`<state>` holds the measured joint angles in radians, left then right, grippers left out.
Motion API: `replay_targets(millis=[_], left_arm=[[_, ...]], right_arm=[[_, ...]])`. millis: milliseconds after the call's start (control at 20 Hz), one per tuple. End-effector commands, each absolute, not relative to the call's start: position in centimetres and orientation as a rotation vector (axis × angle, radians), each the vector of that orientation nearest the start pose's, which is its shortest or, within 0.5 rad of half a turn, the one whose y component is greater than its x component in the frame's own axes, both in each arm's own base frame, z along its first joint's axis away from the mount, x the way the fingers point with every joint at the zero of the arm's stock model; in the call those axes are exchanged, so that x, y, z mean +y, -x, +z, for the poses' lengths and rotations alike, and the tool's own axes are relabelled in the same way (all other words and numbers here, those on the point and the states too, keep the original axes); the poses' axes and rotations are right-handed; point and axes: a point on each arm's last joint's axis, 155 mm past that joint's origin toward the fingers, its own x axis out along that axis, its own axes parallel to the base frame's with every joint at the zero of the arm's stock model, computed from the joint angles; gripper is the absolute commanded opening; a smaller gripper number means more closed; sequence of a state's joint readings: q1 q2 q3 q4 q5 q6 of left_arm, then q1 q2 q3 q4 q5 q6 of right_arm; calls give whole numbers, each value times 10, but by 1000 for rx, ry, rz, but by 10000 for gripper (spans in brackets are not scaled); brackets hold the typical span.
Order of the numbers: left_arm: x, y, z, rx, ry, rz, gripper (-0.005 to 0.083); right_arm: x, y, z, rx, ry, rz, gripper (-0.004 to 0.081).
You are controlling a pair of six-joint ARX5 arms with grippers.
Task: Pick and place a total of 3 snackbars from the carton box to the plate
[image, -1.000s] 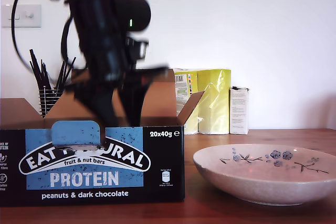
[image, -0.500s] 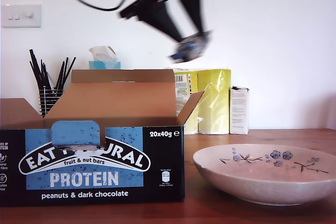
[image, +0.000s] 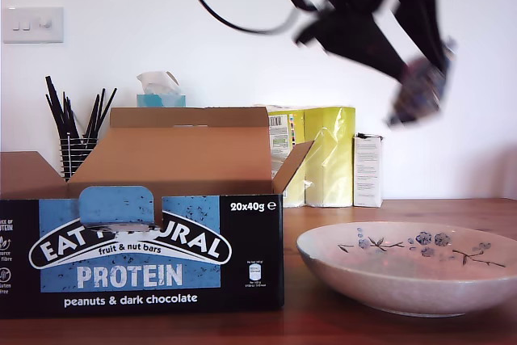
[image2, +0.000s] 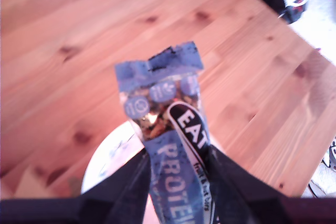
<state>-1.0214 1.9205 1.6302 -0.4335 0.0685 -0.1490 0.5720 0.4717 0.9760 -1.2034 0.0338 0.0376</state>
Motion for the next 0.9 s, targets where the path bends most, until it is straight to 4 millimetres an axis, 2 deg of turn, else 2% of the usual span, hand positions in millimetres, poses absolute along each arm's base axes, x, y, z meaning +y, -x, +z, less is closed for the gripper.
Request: replay_targets(millis=[0, 200, 300, 600, 800, 850], left_arm=[[-486, -269, 128, 789, -302, -997, 198], [-492, -259, 68, 854, -408, -1003, 198], [-490, -257, 47, 887, -441, -993, 198], [-477, -263, 39, 900, -497, -942, 199], [-474, -254, 34, 936, -509, -959, 210], [-476, -250, 34, 945, -500, -980, 253]], right_arm=[[82, -139, 237, 670, 158, 500, -13], [82, -138, 237, 670, 158, 500, -13], [82, -138, 237, 670, 158, 500, -13], [83, -140, 238, 662, 155, 501, -13], [84, -142, 242, 645, 150, 502, -13], [85, -143, 243, 639, 149, 503, -13]])
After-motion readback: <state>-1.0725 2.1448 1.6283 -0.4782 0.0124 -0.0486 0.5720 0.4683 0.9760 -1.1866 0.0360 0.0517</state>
